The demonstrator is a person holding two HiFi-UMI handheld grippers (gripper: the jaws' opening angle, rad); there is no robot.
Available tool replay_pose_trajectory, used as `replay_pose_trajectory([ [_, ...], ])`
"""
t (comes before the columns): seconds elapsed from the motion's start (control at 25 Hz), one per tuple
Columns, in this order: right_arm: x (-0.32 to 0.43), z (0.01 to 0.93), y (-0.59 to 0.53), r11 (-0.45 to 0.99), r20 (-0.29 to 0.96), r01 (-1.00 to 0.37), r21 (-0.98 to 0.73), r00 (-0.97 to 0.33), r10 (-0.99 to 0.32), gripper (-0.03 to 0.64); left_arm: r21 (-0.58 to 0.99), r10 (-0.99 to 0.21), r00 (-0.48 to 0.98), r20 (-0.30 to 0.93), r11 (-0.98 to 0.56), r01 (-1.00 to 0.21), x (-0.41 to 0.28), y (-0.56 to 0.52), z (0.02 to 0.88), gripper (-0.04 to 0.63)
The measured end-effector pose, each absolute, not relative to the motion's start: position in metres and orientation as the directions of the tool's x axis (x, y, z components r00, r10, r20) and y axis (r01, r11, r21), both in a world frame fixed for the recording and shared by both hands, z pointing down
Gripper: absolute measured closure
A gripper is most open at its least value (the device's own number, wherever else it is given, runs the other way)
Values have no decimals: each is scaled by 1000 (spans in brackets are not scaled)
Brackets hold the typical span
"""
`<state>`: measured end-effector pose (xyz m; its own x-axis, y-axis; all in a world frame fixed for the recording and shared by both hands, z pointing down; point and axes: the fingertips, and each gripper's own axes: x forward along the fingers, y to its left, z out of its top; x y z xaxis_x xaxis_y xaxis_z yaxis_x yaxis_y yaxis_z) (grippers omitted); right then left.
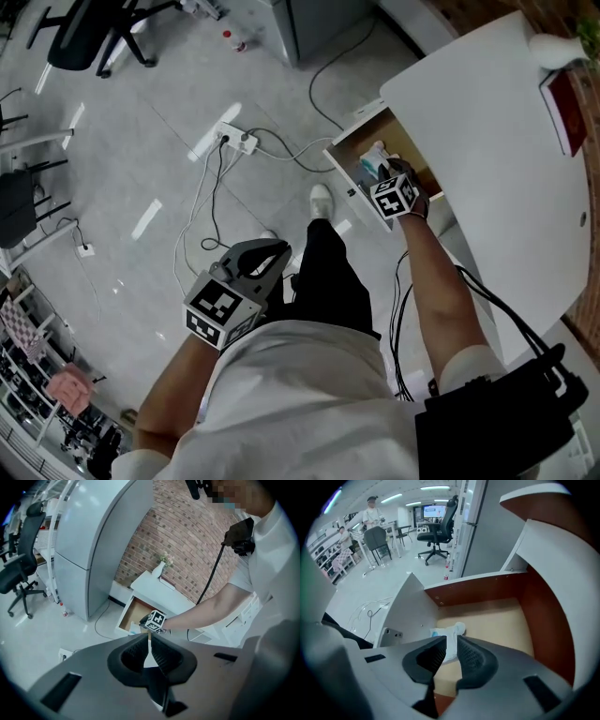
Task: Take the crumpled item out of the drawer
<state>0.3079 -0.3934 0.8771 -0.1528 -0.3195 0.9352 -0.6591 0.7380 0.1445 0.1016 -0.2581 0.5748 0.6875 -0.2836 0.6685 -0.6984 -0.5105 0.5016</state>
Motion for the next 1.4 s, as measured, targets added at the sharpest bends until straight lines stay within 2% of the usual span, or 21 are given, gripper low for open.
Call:
replay_pose_trajectory([
  [0.48, 317, 944, -407, 781, 968, -606, 148, -72, -239, 517, 506, -301, 657, 691, -447, -737, 93, -268, 607, 568],
  [0.64, 318, 947, -409, 784, 972, -605, 139, -67, -223, 563, 506, -299, 652, 697, -439, -742, 92, -266, 610, 568],
  [1.04, 315, 921, -403, 737, 962, -658, 153, -70, -262, 584, 500, -310, 657, 687, -453, -738, 84, -265, 597, 568],
  [1.4, 301, 855, -389, 651, 943, -742, 163, -78, -325, 586, 496, -332, 690, 643, -506, -706, 64, -240, 560, 568],
])
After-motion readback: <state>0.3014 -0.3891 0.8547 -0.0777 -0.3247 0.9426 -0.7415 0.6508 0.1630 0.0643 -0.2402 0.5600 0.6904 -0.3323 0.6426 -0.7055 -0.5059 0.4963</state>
